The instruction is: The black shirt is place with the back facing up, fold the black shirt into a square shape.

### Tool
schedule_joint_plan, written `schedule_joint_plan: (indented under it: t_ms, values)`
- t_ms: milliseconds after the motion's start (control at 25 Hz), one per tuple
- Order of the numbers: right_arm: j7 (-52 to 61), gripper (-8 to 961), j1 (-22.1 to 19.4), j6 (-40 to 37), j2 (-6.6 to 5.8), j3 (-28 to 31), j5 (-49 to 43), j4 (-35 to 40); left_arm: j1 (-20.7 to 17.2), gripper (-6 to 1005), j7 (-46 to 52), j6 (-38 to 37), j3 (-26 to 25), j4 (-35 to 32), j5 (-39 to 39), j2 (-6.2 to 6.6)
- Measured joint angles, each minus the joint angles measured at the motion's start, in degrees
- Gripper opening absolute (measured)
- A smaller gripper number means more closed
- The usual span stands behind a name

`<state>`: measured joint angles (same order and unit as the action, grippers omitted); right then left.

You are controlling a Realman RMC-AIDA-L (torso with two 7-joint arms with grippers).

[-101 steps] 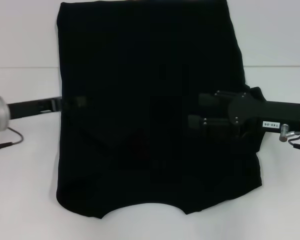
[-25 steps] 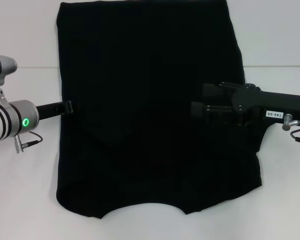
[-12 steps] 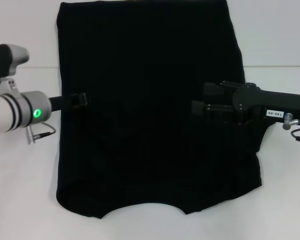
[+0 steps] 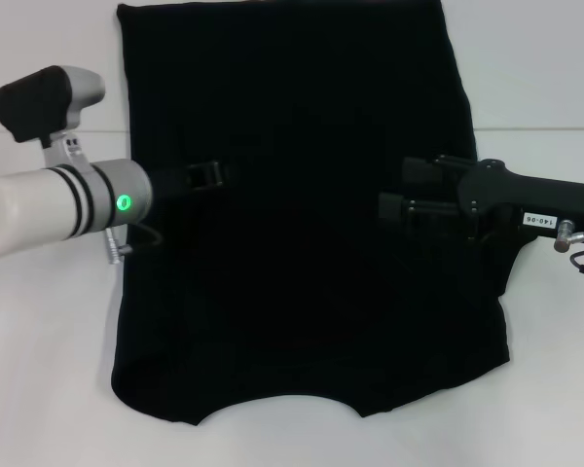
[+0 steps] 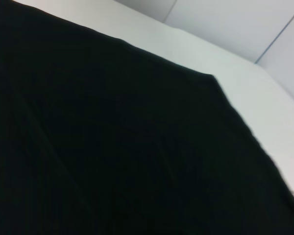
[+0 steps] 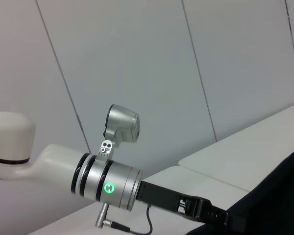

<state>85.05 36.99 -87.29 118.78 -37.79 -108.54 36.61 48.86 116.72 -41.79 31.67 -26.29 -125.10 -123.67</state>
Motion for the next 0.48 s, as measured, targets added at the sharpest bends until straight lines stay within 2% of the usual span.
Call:
schedule_joint_plan:
  t_ms: [200,360,480]
  values:
    - [-0.22,729,-0.06,0.25,-0.07,1.33,0.01,0.09,0.96,77,-0.40,-2.92,0.07,2.41,3.48,-0.27]
    - [0.26,727,-0.21,1.47,-0.39,3.60,0.01,0.11,0.35,226,-0.47,-3.41,-0.18,2.82,6.99,-0.35]
    - [0.44,726,-0.50,1.99,-0.89,4.29,0.01,0.04,-0.81,322,-0.48,-5.64,-0.37,2.38,9.65,0.05]
